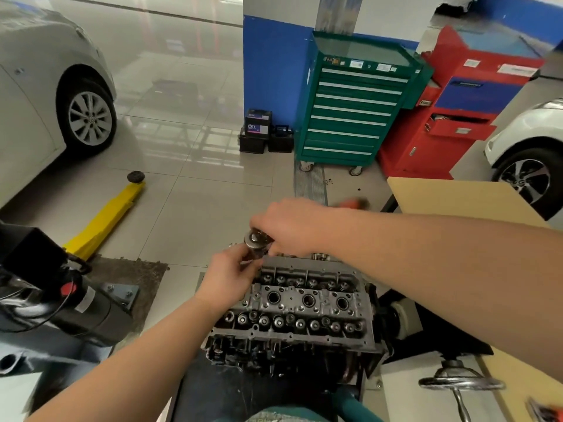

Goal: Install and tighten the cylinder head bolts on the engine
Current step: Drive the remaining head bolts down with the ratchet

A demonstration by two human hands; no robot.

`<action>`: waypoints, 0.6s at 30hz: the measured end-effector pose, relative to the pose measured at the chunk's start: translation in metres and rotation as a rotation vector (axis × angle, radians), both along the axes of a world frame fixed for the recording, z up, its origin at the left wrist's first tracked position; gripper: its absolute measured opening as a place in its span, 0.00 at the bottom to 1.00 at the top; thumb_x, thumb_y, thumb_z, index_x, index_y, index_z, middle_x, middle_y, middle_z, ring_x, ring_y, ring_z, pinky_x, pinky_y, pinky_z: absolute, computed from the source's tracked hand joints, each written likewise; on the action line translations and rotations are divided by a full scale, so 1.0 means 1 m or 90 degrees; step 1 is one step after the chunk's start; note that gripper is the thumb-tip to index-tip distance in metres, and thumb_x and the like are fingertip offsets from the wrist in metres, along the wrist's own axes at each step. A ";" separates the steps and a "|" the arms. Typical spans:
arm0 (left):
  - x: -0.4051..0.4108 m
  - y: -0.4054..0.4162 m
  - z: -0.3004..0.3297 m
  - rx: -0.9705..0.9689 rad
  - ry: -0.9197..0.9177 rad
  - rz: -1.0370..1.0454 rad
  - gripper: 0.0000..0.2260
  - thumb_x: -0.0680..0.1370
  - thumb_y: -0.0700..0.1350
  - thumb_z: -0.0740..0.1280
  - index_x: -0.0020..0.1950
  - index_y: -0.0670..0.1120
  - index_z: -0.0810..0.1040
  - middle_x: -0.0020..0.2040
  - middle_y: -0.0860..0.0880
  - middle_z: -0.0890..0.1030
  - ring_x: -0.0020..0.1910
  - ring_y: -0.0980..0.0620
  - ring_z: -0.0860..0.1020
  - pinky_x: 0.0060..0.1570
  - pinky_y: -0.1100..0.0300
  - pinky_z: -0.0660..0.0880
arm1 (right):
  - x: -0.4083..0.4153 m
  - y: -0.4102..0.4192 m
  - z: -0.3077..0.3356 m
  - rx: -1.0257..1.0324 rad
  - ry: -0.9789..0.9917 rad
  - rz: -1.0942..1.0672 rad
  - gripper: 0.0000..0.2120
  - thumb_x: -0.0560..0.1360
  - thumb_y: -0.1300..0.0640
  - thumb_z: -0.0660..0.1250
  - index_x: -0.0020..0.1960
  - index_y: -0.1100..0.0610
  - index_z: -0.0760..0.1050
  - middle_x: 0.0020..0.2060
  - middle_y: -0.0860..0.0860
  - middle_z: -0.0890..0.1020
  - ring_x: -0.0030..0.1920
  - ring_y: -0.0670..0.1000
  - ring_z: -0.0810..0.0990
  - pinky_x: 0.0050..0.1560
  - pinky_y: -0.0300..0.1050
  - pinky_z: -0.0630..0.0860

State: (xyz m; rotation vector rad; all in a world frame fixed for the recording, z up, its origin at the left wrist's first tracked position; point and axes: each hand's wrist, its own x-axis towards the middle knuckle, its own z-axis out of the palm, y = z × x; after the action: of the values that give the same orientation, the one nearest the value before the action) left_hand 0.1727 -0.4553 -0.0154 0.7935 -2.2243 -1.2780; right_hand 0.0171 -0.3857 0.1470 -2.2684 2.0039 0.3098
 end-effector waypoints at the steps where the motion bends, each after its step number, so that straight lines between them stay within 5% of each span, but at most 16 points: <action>1: 0.000 0.000 0.001 0.003 0.016 0.008 0.09 0.79 0.44 0.75 0.55 0.57 0.83 0.49 0.58 0.87 0.52 0.57 0.85 0.56 0.51 0.82 | 0.003 0.003 -0.006 -0.011 -0.024 -0.069 0.16 0.74 0.46 0.75 0.51 0.54 0.74 0.36 0.46 0.74 0.34 0.46 0.70 0.29 0.44 0.63; 4: -0.009 0.005 0.004 -0.046 -0.012 0.025 0.11 0.75 0.41 0.76 0.46 0.58 0.81 0.41 0.58 0.85 0.42 0.60 0.84 0.42 0.66 0.79 | 0.011 0.014 -0.021 0.006 -0.141 -0.239 0.17 0.71 0.41 0.75 0.44 0.56 0.78 0.37 0.51 0.80 0.33 0.49 0.76 0.27 0.44 0.67; 7: -0.015 0.007 0.008 -0.080 -0.064 0.045 0.17 0.74 0.37 0.73 0.40 0.59 0.75 0.34 0.57 0.81 0.34 0.58 0.79 0.29 0.69 0.70 | 0.016 0.016 -0.022 0.003 -0.123 -0.224 0.17 0.73 0.42 0.74 0.46 0.56 0.76 0.37 0.49 0.79 0.34 0.49 0.75 0.28 0.45 0.65; 10: -0.010 -0.005 0.014 -0.063 -0.034 -0.035 0.09 0.78 0.41 0.75 0.45 0.55 0.79 0.35 0.52 0.83 0.36 0.53 0.80 0.33 0.65 0.74 | 0.005 0.010 -0.008 0.027 -0.030 -0.095 0.14 0.77 0.48 0.72 0.54 0.52 0.69 0.38 0.45 0.72 0.35 0.47 0.70 0.31 0.46 0.62; 14: -0.011 -0.014 0.020 -0.051 -0.059 -0.145 0.11 0.78 0.43 0.76 0.44 0.58 0.78 0.35 0.58 0.82 0.32 0.59 0.77 0.34 0.68 0.71 | -0.013 0.006 0.008 0.055 0.022 0.081 0.11 0.78 0.59 0.67 0.60 0.50 0.73 0.42 0.47 0.77 0.42 0.52 0.77 0.37 0.46 0.65; 16: -0.011 -0.018 0.018 0.005 -0.028 -0.128 0.11 0.78 0.41 0.76 0.49 0.58 0.81 0.41 0.58 0.86 0.37 0.61 0.82 0.40 0.70 0.74 | -0.010 0.006 0.004 0.012 0.008 0.015 0.09 0.78 0.54 0.70 0.56 0.53 0.75 0.38 0.46 0.75 0.41 0.52 0.76 0.33 0.46 0.63; 18: -0.008 -0.020 0.015 0.078 0.024 -0.089 0.12 0.79 0.40 0.76 0.54 0.58 0.83 0.48 0.61 0.87 0.48 0.63 0.85 0.50 0.71 0.78 | -0.004 0.008 -0.004 -0.012 -0.030 -0.141 0.17 0.76 0.44 0.74 0.51 0.57 0.77 0.37 0.47 0.75 0.39 0.51 0.76 0.29 0.44 0.63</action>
State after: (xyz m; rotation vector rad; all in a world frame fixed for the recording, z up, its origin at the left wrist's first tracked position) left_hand 0.1649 -0.4752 -0.0008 0.6622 -2.2221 -1.4941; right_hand 0.0128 -0.3773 0.1429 -2.0169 2.2160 0.2163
